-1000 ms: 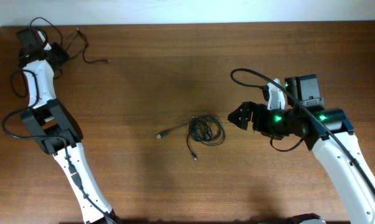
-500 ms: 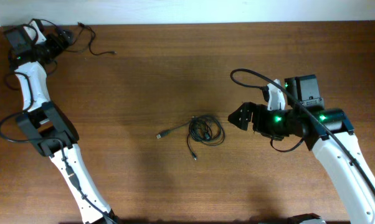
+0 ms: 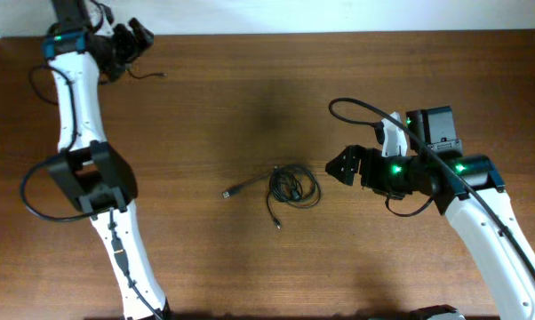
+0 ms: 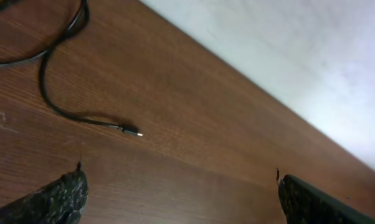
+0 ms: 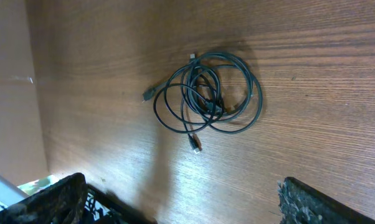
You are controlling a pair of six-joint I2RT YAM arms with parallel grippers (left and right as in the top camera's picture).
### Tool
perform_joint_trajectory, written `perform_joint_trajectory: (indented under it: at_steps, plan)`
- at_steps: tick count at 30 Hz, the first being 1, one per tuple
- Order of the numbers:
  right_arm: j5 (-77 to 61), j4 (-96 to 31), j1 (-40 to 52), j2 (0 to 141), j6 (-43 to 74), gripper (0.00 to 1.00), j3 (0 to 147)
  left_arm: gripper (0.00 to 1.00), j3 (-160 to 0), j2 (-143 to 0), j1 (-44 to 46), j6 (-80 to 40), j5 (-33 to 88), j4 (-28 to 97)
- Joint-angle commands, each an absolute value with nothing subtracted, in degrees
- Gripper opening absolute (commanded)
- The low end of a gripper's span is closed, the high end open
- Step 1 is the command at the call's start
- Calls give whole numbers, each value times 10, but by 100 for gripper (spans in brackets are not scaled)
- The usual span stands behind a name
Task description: Untangle cables
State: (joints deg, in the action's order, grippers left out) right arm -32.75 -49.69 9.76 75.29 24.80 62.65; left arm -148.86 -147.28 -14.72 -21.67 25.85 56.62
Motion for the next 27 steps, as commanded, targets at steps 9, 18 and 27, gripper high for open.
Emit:
perform_joint_trajectory:
  at_steps: [9, 18, 27]
  plan:
    - [-322, -502, 102, 754, 240, 99, 630, 89, -1396, -1473, -126, -130, 25, 568]
    - [-322, -502, 102, 754, 240, 99, 630, 65, -1267, -1473, -118, -98, 26, 399]
    - [-322, -502, 102, 754, 240, 99, 630, 20, -1266, -1473, -71, -97, 25, 346]
